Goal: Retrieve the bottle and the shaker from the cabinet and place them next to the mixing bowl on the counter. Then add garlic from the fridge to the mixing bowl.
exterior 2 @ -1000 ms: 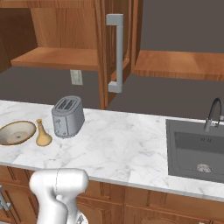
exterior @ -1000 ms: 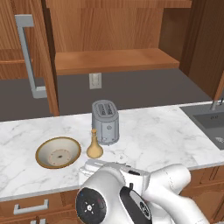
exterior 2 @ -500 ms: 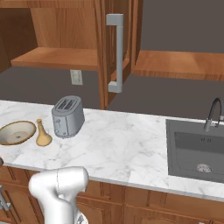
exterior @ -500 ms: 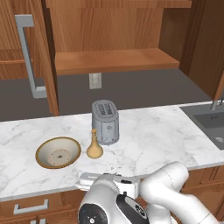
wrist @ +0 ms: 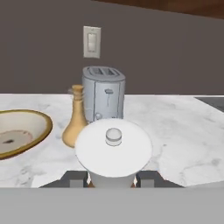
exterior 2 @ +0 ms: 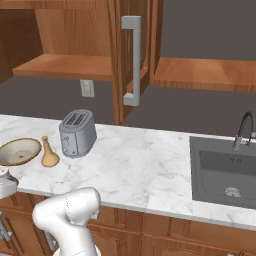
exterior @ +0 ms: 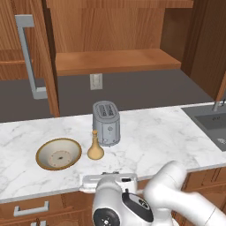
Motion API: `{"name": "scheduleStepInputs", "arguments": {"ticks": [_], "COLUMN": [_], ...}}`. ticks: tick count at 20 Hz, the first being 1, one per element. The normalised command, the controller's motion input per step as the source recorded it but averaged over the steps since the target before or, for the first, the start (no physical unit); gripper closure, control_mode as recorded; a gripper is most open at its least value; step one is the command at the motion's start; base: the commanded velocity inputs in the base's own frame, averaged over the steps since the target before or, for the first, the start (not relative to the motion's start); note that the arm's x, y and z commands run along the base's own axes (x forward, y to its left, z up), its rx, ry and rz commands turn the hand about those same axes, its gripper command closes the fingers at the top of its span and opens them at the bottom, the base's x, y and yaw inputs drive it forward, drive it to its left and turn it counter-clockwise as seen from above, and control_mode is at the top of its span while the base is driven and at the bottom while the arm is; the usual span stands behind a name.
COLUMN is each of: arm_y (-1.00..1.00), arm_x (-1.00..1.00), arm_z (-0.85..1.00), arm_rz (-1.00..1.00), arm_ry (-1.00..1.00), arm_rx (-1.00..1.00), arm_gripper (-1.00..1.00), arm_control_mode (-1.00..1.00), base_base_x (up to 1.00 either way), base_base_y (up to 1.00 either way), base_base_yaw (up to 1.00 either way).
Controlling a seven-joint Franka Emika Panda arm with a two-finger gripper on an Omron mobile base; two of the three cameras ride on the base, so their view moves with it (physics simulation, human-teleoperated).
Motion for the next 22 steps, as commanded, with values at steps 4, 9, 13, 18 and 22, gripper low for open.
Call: {"name": "scheduleStepInputs", "arguments": {"ticks": [4,9,13,18,22], "arm_y": [0.00,0.00,0.01,0.24,0.40], "arm_x": [0.13,0.31,0.45,0.43,0.35], "arm_z": [-0.54,-0.43,-0.30,-0.30,-0.38], "arm_rz": [0.14,0.15,0.20,0.20,0.20], "arm_ry": [0.00,0.00,0.07,0.10,0.11], "arm_rx": [0.06,0.03,0.03,0.03,0.05], "arm_gripper": [1.00,1.00,1.00,1.00,1.00], "arm_control_mode": [-1.00,-1.00,-1.00,-1.00,-1.00], "base_base_x": [0.00,0.00,0.00,0.00,0.00], "base_base_y": [0.00,0.00,0.00,0.00,0.00], "base_base_yaw": [0.00,0.00,0.00,0.00,0.00]}}
